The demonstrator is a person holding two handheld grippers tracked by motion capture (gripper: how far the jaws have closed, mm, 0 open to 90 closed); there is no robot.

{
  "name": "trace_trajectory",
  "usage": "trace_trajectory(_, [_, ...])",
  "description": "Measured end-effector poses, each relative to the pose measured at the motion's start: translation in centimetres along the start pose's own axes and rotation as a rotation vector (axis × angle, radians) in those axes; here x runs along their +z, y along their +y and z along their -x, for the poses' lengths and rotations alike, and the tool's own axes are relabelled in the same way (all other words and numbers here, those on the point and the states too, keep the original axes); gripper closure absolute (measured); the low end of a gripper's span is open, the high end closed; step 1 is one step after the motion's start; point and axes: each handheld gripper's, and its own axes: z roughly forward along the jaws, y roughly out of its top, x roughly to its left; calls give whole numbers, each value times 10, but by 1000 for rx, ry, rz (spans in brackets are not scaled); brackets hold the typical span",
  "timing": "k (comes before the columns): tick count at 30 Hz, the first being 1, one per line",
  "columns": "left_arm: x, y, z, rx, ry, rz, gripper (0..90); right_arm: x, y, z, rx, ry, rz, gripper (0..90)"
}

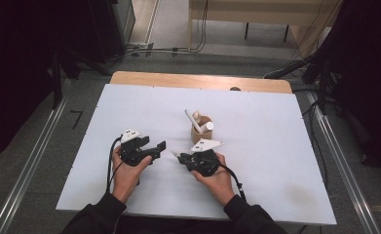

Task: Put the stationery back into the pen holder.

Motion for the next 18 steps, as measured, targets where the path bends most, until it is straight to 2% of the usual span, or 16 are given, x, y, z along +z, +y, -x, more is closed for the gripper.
trace_trajectory(7, [0,0,10,4,-37,-2,259,-26,4,25,97,-9,83,785])
trace_trajectory(11, [0,-2,18,11,-71,-13,258,-35,6,34,130,-12,118,785])
trace_trajectory(18, [5,-4,36,-10,-177,-37,259,-43,9,41,168,3,162,786])
